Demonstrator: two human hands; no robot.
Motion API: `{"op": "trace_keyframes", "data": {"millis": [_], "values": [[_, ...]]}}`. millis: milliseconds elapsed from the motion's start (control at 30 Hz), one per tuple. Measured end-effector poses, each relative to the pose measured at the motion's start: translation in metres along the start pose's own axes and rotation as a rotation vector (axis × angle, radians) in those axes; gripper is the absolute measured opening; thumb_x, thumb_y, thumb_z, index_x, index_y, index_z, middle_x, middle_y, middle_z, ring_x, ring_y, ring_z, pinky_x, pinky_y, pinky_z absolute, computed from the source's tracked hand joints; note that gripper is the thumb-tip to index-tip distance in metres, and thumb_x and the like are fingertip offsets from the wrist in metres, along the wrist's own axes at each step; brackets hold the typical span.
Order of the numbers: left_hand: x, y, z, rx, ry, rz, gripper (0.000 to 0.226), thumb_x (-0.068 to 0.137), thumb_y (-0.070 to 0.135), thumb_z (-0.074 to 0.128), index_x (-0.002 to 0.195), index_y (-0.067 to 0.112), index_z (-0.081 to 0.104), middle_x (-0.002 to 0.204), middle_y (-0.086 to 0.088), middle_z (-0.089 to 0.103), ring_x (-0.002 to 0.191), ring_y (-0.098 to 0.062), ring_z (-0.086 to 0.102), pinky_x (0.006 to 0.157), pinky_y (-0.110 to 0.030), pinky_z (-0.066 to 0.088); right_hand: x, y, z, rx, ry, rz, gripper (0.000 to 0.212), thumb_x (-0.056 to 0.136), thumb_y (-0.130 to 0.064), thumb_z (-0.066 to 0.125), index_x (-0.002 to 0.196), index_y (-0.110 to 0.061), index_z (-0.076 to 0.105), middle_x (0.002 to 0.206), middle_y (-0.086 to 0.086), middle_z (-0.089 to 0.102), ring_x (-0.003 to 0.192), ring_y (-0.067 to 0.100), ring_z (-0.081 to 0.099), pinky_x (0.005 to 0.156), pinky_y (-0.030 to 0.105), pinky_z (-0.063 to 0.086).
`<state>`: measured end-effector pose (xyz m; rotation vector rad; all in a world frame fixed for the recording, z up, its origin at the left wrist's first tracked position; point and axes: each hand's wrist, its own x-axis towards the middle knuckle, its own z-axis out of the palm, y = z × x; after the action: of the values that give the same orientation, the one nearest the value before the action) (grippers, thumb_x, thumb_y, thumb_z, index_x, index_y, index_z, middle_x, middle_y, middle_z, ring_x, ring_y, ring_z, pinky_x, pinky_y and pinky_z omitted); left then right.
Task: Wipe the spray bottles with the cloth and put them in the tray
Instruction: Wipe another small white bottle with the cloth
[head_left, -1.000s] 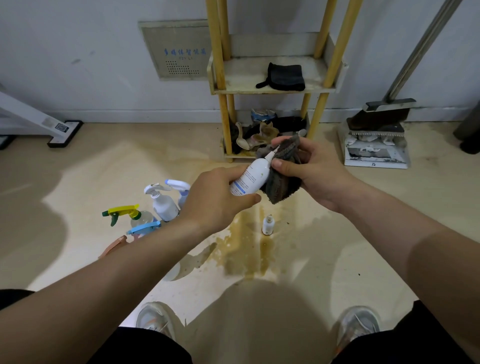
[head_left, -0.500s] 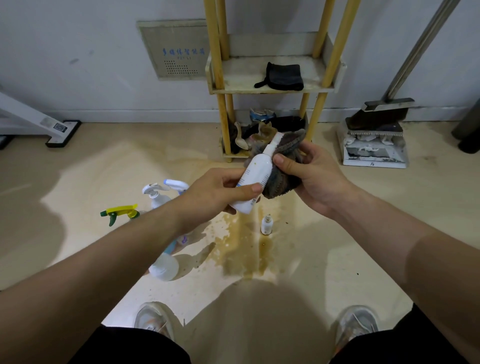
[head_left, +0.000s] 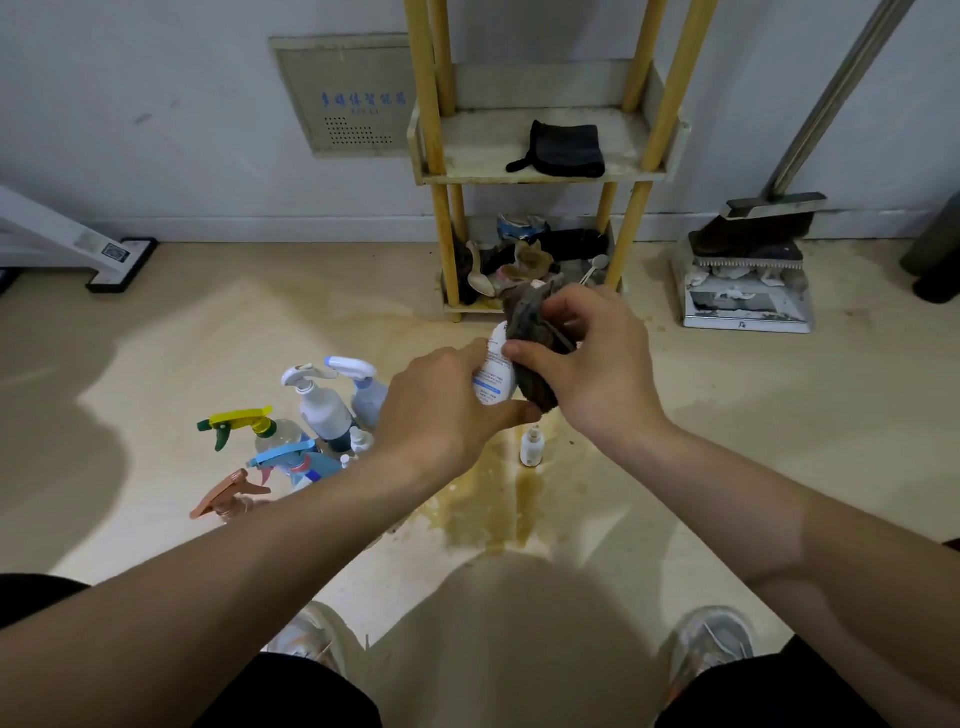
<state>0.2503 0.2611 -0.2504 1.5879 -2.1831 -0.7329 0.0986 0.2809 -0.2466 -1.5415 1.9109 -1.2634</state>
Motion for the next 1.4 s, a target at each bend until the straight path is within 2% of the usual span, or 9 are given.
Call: {"op": "trace_keyframes", "data": {"millis": [200, 500, 600, 767, 867, 1000, 1167, 1267, 1400], "values": [[-0.004, 0.009, 0.000, 0.034, -0.015, -0.028, 0.046, 0.078, 0.054, 0.078, 0.112, 0.026, 0.064, 0.094, 0.007, 0.068, 0.085, -0.017, 0.062, 0.075, -0.033, 0.048, 0.006, -0.001, -0.004, -0.136, -0.053, -0.215, 0.034, 0.073, -0.033, 0.088, 0.099, -0.020, 0.070, 0.103, -0.008, 0.046, 0.084, 0.001, 0.043, 0.074, 0.006, 0.039], [-0.002, 0.007, 0.004, -0.197, -0.030, -0.075, 0.036, 0.084, 0.048, 0.074, 0.108, 0.022, 0.070, 0.090, 0.007, 0.071, 0.083, -0.012, 0.064, 0.078, -0.040, 0.054, 0.009, 0.012, 0.004, 0.220, -0.012, 0.212, 0.026, 0.089, -0.034, 0.075, 0.103, -0.021, 0.058, 0.092, -0.015, 0.060, 0.082, -0.009, 0.057, 0.068, 0.007, 0.045], [-0.004, 0.004, 0.007, -0.296, -0.042, -0.065, 0.041, 0.086, 0.052, 0.070, 0.113, 0.020, 0.069, 0.093, 0.004, 0.071, 0.086, -0.017, 0.067, 0.080, -0.049, 0.057, 0.004, 0.020, 0.008, 0.389, -0.095, 0.304, 0.023, 0.092, -0.032, 0.071, 0.107, -0.016, 0.066, 0.097, -0.002, 0.071, 0.091, 0.010, 0.068, 0.082, 0.034, 0.059], [-0.005, 0.005, 0.006, -0.411, -0.073, -0.043, 0.048, 0.089, 0.051, 0.064, 0.129, 0.027, 0.055, 0.114, 0.006, 0.070, 0.101, -0.014, 0.067, 0.089, -0.045, 0.056, 0.005, 0.023, 0.008, 0.528, -0.115, 0.343, 0.027, 0.103, -0.028, 0.055, 0.085, -0.017, 0.073, 0.077, 0.001, 0.070, 0.080, 0.020, 0.066, 0.075, 0.048, 0.056], [-0.003, 0.005, 0.009, -0.508, -0.109, -0.070, 0.043, 0.094, 0.036, 0.068, 0.124, 0.033, 0.037, 0.119, -0.001, 0.069, 0.100, -0.018, 0.068, 0.090, -0.042, 0.056, 0.009, 0.021, 0.005, 0.478, -0.146, 0.319, 0.033, 0.105, -0.030, 0.050, 0.087, -0.013, 0.073, 0.087, 0.019, 0.068, 0.081, 0.025, 0.062, 0.078, 0.055, 0.054], [0.000, 0.000, 0.009, -0.540, -0.136, -0.088, 0.035, 0.095, 0.035, 0.067, 0.116, 0.034, 0.039, 0.107, 0.001, 0.074, 0.097, -0.017, 0.070, 0.092, -0.045, 0.055, 0.008, 0.016, 0.003, 0.431, -0.262, 0.321, 0.038, 0.106, -0.033, 0.044, 0.081, -0.029, 0.072, 0.084, 0.005, 0.068, 0.082, 0.024, 0.062, 0.085, 0.061, 0.054], [0.006, -0.004, 0.004, -0.723, -0.098, -0.206, 0.033, 0.093, 0.025, 0.072, 0.121, 0.020, 0.054, 0.117, -0.007, 0.067, 0.107, -0.026, 0.068, 0.088, -0.047, 0.060, 0.006, 0.010, 0.004, 0.499, -0.328, 0.385, 0.029, 0.107, -0.023, 0.043, 0.123, -0.022, 0.067, 0.111, -0.002, 0.072, 0.104, 0.020, 0.067, 0.096, 0.052, 0.055], [0.010, -0.003, -0.002, -0.928, -0.107, -0.293, 0.027, 0.095, 0.010, 0.068, 0.119, 0.004, 0.056, 0.119, -0.016, 0.066, 0.104, -0.030, 0.071, 0.082, -0.041, 0.062, 0.002, 0.008, 0.004, 0.455, -0.372, 0.342, 0.029, 0.106, -0.019, 0.043, 0.105, -0.028, 0.071, 0.096, -0.003, 0.074, 0.094, 0.025, 0.069, 0.090, 0.058, 0.055], [0.013, -0.006, -0.011, -1.057, -0.081, -0.388, 0.039, 0.094, 0.001, 0.065, 0.130, 0.003, 0.051, 0.122, -0.018, 0.065, 0.099, -0.029, 0.072, 0.079, -0.040, 0.063, -0.003, 0.011, 0.004, 0.505, -0.488, 0.424, 0.028, 0.104, -0.019, 0.046, 0.116, -0.024, 0.071, 0.110, 0.006, 0.075, 0.106, 0.032, 0.069, 0.098, 0.060, 0.051]]}}
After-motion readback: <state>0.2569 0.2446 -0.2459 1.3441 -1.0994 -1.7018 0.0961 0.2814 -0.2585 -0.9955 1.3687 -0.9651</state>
